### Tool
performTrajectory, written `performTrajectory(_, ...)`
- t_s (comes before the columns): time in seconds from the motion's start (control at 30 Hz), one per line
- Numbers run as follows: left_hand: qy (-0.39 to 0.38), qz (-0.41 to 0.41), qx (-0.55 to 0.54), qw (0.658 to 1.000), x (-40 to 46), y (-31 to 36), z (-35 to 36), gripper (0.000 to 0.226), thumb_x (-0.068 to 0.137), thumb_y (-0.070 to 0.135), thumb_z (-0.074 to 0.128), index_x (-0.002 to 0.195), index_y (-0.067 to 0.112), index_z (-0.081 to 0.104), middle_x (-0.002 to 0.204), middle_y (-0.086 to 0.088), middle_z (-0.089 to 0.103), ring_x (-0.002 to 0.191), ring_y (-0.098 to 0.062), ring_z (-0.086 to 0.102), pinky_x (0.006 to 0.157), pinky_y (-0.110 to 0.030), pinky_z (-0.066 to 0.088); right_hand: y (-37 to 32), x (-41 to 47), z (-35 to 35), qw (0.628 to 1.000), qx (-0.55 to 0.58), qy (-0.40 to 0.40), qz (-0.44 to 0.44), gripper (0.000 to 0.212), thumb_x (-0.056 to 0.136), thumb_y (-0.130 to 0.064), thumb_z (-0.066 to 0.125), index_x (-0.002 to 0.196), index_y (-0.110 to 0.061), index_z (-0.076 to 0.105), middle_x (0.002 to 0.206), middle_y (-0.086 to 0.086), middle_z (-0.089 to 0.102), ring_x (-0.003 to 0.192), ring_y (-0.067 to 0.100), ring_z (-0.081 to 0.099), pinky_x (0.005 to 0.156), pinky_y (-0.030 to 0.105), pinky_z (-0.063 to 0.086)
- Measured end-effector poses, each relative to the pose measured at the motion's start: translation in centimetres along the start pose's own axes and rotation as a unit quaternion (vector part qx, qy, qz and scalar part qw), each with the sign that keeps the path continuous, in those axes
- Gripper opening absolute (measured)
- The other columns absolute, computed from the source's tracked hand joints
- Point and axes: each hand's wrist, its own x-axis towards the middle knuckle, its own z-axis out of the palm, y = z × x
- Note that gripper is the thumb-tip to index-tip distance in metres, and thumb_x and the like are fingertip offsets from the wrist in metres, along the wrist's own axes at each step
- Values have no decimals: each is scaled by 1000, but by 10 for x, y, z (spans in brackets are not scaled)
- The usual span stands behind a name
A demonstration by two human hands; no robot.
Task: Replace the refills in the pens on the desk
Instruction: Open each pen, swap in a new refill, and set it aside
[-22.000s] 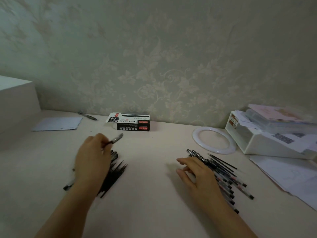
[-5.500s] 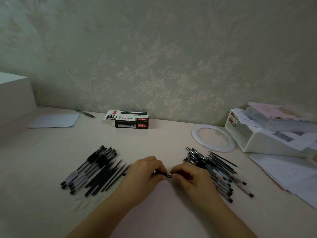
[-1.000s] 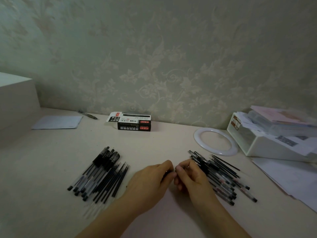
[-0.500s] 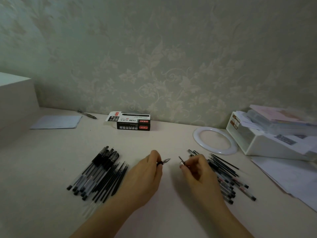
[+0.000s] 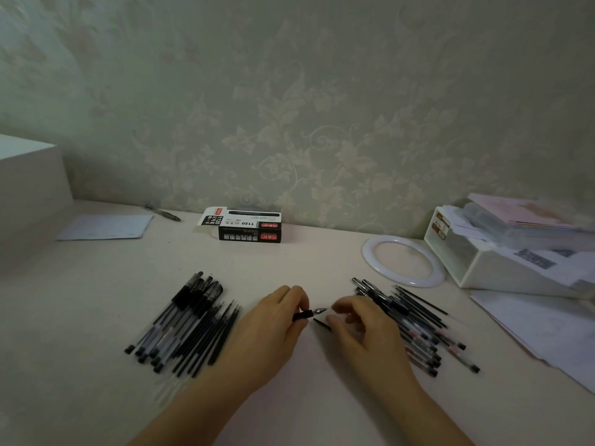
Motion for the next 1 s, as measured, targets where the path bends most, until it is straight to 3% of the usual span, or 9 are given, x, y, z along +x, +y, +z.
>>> performTrajectory(0.07, -4, 19, -18, 1000, 0, 1, 0, 10, 95, 30, 55, 99, 32, 46, 96, 18, 50, 83, -1, 50, 69, -21, 48, -4, 1, -1, 997, 70, -1, 45, 8, 89, -34, 67, 98, -33, 65, 89, -18, 66, 85, 1, 61, 72, 13, 49)
performTrajectory(0.17, -13, 49, -51, 997, 0, 5, 0, 7, 95, 31, 55, 99, 32, 49, 96, 18, 52, 84, -1, 51, 68, -20, 46, -8, 1, 0, 991, 113, -38, 59, 9, 91, -33, 65, 85, -31, 70, 78, -13, 68, 74, 3, 61, 66, 12, 45)
performTrajectory(0.3, -24, 61, -81, 995, -1, 6, -2, 3, 96, 31, 53, 99, 29, 54, 96, 15, 56, 84, -5, 53, 71, -29, 48, -5, 2, -2, 979, 179, -46, 88, 17, 91, -28, 67, 75, -24, 71, 69, -2, 68, 68, 14, 62, 65, 25, 47)
performTrajectory(0.5, -61, 40, -94, 993, 0, 4, -1, 10, 99, 33, 46, 100, 32, 56, 82, 18, 55, 78, -3, 53, 68, -29, 47, -4, 2, -3, 969, 219, -53, 104, 18, 89, -28, 68, 73, -27, 73, 63, -2, 66, 62, 5, 59, 62, 14, 45)
performTrajectory(0.63, -84, 45, -109, 989, -1, 4, -3, 11, 99, 35, 44, 96, 33, 54, 71, 17, 52, 67, -3, 49, 58, -22, 37, -4, 4, -6, 968, 226, -62, 93, 15, 88, -26, 70, 74, -31, 74, 66, -2, 69, 64, 6, 62, 64, 15, 47)
performTrajectory(0.73, -84, 18, -124, 989, -1, 4, -3, 13, 92, 46, 55, 94, 40, 44, 78, 22, 54, 68, 1, 51, 56, -15, 35, -6, 5, -6, 963, 245, -66, 88, 15, 88, -18, 70, 81, -29, 75, 76, 0, 72, 74, 14, 67, 71, 22, 52)
performTrajectory(0.8, -81, 11, -120, 989, -2, 3, -1, 21, 90, 44, 58, 92, 40, 37, 84, 21, 55, 68, -2, 52, 56, -17, 39, -6, 4, -6, 962, 249, -68, 92, 19, 88, -12, 69, 84, -31, 74, 83, -1, 73, 82, 16, 68, 75, 22, 54)
performTrajectory(0.9, -60, 30, -87, 994, -2, 3, -1, 17, 94, 37, 54, 91, 37, 37, 88, 16, 54, 72, -7, 53, 59, -21, 43, -6, 4, -5, 962, 247, -70, 90, 26, 88, -10, 70, 92, -35, 72, 92, -8, 72, 86, 10, 68, 77, 19, 54)
performTrajectory(1.0, -42, 42, -82, 995, -2, 4, -3, 12, 95, 35, 53, 91, 33, 42, 90, 15, 55, 78, -6, 53, 64, -25, 46, -7, 4, -4, 964, 239, -56, 102, 17, 86, -23, 73, 97, -35, 68, 92, -11, 70, 85, 7, 67, 75, 17, 53)
